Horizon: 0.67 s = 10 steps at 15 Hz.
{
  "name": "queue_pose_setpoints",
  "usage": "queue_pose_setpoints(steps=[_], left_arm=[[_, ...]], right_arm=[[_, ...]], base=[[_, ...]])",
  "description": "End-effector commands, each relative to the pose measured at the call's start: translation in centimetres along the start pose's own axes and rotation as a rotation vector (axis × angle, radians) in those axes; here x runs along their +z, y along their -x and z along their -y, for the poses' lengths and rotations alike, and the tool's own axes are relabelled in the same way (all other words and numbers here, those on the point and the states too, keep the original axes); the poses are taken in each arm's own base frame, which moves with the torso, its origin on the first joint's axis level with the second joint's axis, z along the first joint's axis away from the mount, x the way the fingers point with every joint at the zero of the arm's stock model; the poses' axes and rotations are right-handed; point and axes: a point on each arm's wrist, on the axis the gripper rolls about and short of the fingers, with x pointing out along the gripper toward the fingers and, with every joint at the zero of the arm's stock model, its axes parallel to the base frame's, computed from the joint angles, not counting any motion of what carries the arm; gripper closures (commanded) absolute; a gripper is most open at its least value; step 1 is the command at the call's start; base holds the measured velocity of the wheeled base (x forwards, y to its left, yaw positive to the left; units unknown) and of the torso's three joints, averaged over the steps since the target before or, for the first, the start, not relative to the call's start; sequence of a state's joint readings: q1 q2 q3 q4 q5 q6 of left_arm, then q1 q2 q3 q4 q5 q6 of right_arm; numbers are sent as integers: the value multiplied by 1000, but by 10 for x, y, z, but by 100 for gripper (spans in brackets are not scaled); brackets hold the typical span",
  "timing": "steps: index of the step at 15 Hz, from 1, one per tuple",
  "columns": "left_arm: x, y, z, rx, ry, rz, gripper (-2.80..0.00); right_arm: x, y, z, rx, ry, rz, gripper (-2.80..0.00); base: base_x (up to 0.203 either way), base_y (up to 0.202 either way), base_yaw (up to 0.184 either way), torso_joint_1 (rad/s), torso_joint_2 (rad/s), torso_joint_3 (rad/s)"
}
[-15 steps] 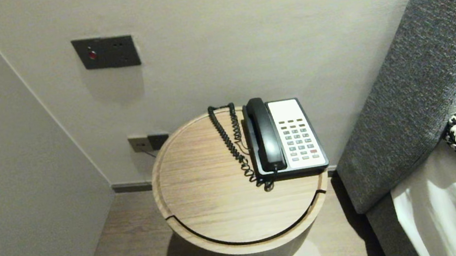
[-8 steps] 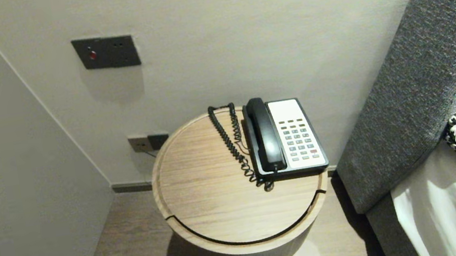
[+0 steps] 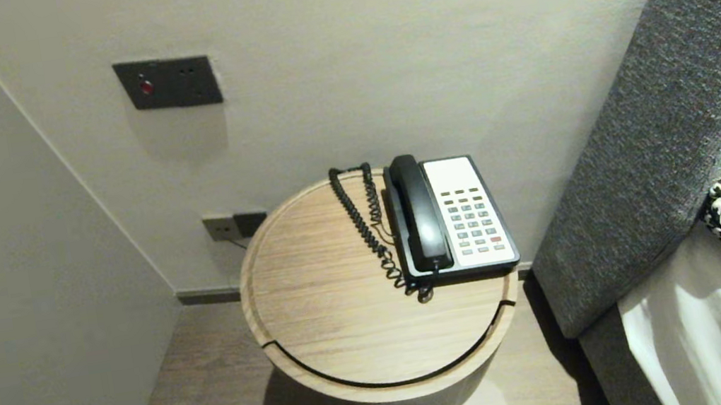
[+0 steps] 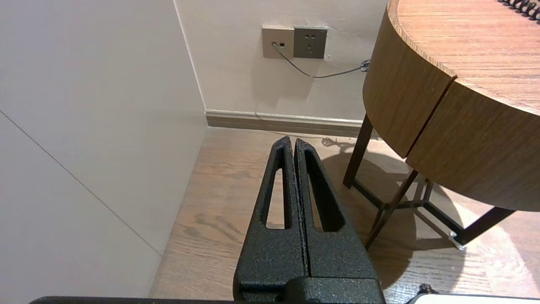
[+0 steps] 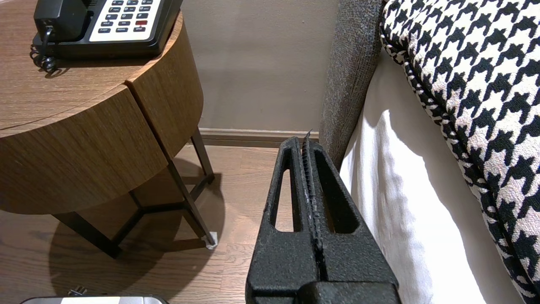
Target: Open the nightstand drawer
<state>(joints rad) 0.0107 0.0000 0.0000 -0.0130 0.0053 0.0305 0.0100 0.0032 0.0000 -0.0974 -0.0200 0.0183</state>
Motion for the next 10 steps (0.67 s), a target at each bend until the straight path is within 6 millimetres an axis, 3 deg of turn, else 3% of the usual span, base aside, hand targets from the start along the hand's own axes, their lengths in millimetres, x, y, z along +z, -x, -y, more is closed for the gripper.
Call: queue_pose_setpoints(steps=[1,10], left_arm=[[0,0,0,1,0,4,0],[0,0,0,1,0,4,0]], right_arm=[[-11,-2,0,0,1,-41,0],[-9,-2,0,6,8,-34,0]], base=[[0,0,0,0,0,0],[0,0,0,0,0,0]])
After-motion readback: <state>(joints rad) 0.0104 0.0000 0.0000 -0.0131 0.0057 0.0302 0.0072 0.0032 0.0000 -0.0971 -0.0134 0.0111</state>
